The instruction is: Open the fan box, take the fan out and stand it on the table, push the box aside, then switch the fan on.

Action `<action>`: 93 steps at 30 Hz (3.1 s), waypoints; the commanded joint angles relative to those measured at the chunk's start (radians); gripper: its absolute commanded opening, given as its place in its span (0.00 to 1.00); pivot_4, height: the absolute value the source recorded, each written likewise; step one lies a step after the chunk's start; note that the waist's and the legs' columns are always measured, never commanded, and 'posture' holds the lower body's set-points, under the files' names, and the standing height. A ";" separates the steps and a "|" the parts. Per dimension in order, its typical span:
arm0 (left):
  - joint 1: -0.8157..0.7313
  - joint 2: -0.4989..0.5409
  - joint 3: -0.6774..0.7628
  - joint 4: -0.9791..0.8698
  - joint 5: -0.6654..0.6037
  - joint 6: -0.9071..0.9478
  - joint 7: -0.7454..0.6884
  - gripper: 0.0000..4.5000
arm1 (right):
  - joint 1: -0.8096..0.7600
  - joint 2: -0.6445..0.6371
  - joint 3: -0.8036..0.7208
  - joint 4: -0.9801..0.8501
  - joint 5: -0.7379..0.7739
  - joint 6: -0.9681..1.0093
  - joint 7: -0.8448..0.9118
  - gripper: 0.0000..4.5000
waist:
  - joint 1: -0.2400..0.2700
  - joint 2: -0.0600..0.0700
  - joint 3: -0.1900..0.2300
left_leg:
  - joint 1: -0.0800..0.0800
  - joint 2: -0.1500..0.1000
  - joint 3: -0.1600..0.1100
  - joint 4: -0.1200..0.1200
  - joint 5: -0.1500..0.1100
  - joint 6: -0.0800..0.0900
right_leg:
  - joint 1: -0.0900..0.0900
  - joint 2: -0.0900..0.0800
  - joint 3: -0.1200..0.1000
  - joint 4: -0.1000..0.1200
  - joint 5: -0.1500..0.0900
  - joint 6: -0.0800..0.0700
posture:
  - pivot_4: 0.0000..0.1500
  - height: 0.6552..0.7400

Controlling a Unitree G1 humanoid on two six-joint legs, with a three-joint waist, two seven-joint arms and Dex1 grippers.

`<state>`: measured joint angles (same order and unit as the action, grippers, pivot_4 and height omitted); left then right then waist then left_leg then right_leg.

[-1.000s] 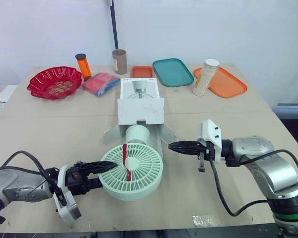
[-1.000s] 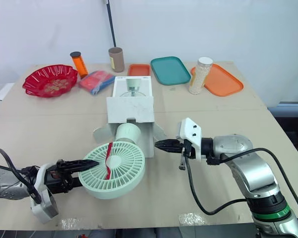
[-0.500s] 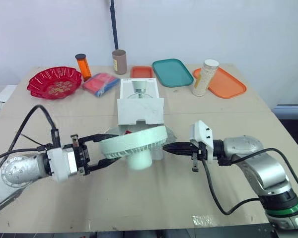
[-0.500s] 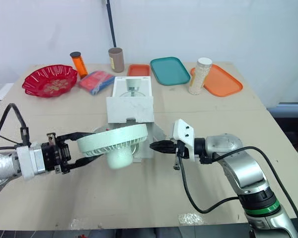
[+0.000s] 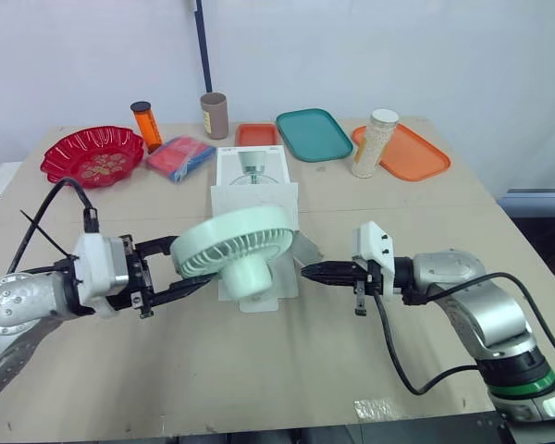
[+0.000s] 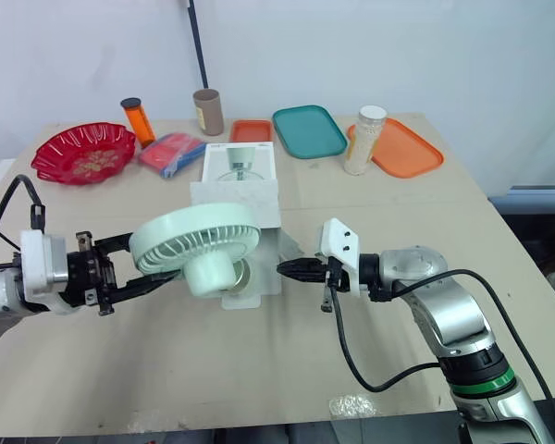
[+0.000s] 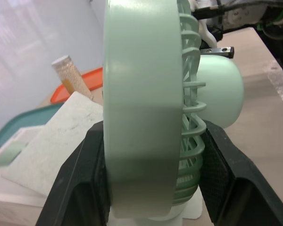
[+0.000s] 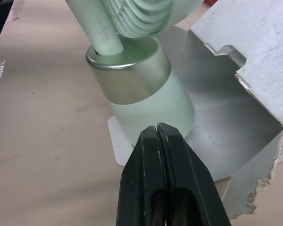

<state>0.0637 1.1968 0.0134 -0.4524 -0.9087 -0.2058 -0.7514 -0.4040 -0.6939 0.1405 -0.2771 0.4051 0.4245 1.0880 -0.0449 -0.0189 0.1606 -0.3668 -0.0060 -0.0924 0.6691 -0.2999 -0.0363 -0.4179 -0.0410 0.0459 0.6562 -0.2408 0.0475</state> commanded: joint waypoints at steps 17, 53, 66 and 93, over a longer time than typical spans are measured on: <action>0.193 -0.206 0.568 -0.223 -0.058 0.458 0.025 0.42 | -0.143 0.074 0.038 0.129 -0.009 -0.078 0.078 0.00 | -0.002 0.002 0.002 | 0.000 0.000 0.001 0.000 -0.001 0.001 | -0.001 0.000 0.001 0.000 0.000 -0.001 | 1.00 1.00; 0.150 -0.382 0.754 0.048 0.243 0.607 0.111 0.42 | -0.179 0.097 0.033 0.166 -0.018 -0.103 0.099 0.00 | -0.001 0.001 0.002 | -0.001 0.001 0.000 0.000 -0.002 -0.003 | -0.003 0.000 0.001 0.000 0.000 -0.001 | 1.00 1.00; 0.084 -0.376 0.715 0.061 0.236 0.715 0.120 0.99 | -0.166 0.095 0.033 0.151 -0.017 -0.096 0.086 0.00 | -0.001 0.001 0.002 | -0.001 0.001 0.000 0.000 -0.001 -0.004 | -0.003 0.000 0.000 0.000 0.000 -0.002 | 1.00 1.00; -0.191 -0.334 0.842 -0.095 -0.114 0.783 0.293 0.99 | -0.179 0.117 0.050 0.185 -0.045 -0.111 0.104 0.00 | 0.000 0.000 0.001 | -0.001 0.001 -0.001 0.000 -0.001 -0.007 | -0.003 -0.001 0.000 0.001 0.000 -0.001 | 1.00 1.00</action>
<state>-0.0948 0.8293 0.8579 -0.4861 -0.9735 0.5745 -0.4754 -0.5629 -0.5813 0.1978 -0.0891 0.3625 0.3287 1.1932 -0.0451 -0.0192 0.1616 -0.3681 -0.0052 -0.0934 0.6692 -0.3007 -0.0438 -0.4207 -0.0419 0.0461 0.6568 -0.2408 0.0460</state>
